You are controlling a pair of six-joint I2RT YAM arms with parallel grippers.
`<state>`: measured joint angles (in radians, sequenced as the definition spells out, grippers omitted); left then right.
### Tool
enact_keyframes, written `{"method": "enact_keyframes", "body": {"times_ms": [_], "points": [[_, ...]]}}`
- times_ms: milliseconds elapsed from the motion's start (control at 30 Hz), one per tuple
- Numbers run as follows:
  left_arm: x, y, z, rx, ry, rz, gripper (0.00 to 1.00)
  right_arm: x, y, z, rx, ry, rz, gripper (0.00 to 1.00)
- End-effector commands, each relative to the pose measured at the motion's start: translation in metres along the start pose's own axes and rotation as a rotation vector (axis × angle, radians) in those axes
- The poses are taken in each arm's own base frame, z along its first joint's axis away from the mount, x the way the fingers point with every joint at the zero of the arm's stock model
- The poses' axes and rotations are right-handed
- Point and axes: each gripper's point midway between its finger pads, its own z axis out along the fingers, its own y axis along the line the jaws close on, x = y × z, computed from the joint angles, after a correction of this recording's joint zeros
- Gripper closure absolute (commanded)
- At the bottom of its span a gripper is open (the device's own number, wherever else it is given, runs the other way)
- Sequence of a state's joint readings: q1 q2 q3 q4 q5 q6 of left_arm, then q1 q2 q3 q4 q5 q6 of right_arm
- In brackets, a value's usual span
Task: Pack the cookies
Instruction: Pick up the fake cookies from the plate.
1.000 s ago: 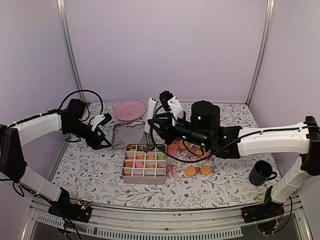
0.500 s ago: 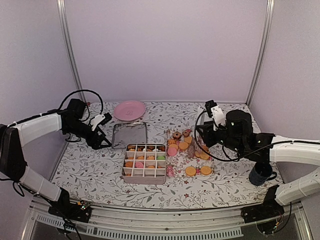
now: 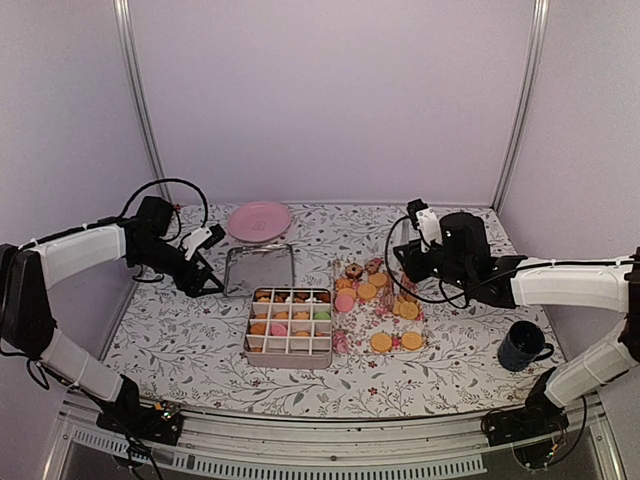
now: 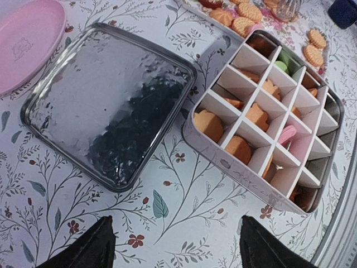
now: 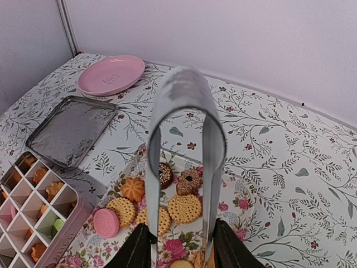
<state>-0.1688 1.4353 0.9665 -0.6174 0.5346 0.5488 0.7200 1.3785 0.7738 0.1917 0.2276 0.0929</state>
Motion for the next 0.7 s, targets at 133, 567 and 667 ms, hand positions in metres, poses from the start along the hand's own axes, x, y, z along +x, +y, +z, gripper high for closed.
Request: {"method": "enact_keyframes", "body": {"times_ms": [133, 567, 667], "points": [[-0.008, 0.006, -0.002, -0.009, -0.019, 0.016, 0.23, -0.02, 0.01, 0.006, -0.059, -0.052, -0.023, 0.63], [-0.012, 0.008, -0.002, -0.006, -0.026, 0.015, 0.23, -0.028, 0.003, -0.023, -0.057, -0.074, -0.001, 0.74], [-0.014, 0.007, -0.003, -0.005, -0.028, 0.012, 0.23, -0.037, 0.0, -0.022, -0.033, -0.087, -0.021, 0.73]]}}
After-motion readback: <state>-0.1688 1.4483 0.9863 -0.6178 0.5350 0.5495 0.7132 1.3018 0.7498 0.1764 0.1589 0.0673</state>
